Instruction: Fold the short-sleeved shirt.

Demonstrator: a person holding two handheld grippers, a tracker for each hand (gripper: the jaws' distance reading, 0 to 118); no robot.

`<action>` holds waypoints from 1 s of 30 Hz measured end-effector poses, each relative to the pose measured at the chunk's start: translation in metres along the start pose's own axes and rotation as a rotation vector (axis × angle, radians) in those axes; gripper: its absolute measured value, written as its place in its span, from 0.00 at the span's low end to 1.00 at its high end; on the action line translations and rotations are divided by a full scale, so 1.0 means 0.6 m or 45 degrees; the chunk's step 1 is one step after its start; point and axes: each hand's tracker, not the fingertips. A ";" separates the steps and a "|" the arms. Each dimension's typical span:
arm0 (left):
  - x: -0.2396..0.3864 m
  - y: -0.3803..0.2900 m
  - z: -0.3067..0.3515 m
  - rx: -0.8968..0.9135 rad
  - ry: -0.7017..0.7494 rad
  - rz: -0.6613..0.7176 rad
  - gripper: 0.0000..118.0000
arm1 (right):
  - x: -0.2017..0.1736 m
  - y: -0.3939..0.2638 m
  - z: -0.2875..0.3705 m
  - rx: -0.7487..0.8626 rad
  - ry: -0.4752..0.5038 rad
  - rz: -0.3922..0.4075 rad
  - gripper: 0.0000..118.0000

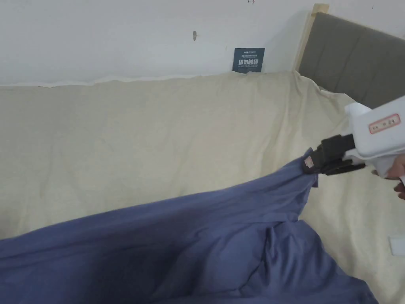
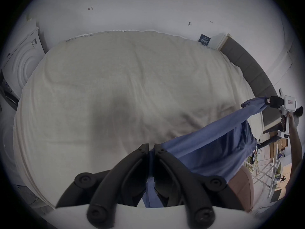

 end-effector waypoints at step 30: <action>0.017 -0.273 0.072 0.308 0.004 0.146 0.95 | -0.003 -0.324 0.083 0.447 -0.338 -0.083 0.93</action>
